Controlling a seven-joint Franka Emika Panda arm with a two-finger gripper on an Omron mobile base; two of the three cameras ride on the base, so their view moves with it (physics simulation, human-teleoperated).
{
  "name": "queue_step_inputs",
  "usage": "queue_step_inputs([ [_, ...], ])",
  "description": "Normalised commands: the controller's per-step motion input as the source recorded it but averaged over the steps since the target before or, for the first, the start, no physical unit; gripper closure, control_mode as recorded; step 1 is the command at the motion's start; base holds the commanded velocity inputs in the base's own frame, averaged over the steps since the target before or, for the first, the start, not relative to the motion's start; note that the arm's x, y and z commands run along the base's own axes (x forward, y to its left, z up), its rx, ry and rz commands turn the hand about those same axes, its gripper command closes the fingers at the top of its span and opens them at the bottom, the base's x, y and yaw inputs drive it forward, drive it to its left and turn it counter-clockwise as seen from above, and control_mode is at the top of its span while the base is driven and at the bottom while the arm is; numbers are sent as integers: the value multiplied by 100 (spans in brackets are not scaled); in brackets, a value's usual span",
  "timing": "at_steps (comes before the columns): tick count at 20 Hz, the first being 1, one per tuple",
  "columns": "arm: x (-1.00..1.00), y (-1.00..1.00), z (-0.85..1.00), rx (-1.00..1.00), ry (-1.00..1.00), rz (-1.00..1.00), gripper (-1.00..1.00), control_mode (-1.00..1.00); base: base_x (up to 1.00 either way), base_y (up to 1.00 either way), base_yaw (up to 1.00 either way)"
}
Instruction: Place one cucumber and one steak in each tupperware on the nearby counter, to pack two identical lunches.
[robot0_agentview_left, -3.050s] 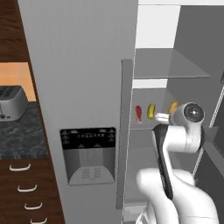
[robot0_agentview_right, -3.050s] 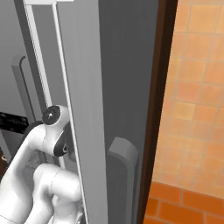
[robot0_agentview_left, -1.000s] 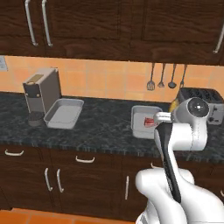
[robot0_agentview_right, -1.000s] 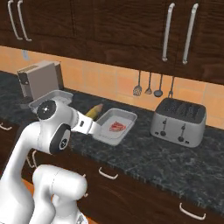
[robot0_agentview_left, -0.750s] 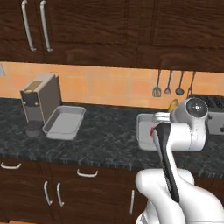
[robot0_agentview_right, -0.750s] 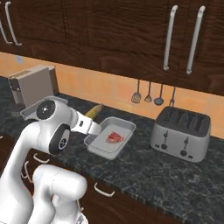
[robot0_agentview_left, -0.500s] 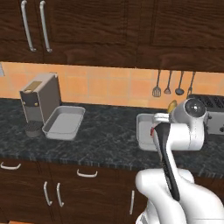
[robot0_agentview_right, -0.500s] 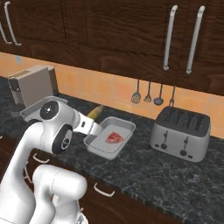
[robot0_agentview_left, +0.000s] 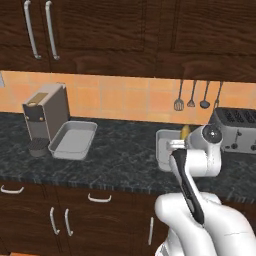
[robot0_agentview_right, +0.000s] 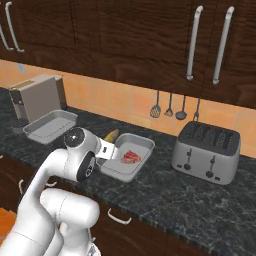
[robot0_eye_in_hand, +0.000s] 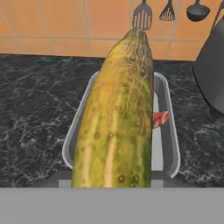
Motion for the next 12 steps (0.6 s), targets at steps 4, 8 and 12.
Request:
queue_step_inputs([
  [4,96,0,-34,3,14,1,100,-100,0,0,0],
  [8,34,0,-76,2,33,4,100,-100,0,0,0],
  [12,17,0,-65,0,28,0,-100,-100,0,0,0],
])
